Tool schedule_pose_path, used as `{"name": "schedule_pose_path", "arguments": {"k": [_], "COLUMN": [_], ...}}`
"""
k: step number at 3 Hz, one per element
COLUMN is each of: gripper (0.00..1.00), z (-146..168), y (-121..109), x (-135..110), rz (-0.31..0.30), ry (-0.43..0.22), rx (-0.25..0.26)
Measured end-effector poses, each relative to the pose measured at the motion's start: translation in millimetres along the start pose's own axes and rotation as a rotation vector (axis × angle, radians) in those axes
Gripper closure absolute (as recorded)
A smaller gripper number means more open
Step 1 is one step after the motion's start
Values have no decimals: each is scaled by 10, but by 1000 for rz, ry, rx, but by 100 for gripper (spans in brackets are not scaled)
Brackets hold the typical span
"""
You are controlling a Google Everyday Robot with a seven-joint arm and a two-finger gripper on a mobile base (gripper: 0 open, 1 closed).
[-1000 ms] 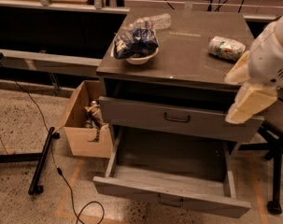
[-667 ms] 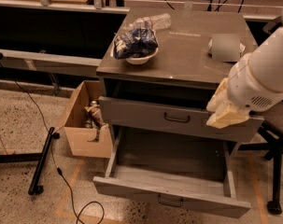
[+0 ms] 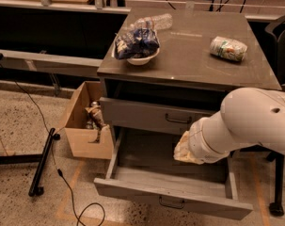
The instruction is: Close middle drawer
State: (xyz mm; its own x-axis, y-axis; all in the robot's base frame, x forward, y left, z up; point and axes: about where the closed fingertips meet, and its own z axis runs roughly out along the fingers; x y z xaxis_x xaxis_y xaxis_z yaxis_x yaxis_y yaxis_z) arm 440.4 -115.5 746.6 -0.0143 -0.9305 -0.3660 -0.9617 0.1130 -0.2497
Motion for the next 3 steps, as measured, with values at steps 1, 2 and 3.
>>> {"name": "schedule_pose_path", "arguments": {"k": [1,2,3], "gripper": [100,100,100], "z": [-82,37,638], "y": [-99,75,400], "x": [-16,-19,-65], "rz": [2,19,76], "ry": [-2,27,-40], "rx": [35,18,-5]}}
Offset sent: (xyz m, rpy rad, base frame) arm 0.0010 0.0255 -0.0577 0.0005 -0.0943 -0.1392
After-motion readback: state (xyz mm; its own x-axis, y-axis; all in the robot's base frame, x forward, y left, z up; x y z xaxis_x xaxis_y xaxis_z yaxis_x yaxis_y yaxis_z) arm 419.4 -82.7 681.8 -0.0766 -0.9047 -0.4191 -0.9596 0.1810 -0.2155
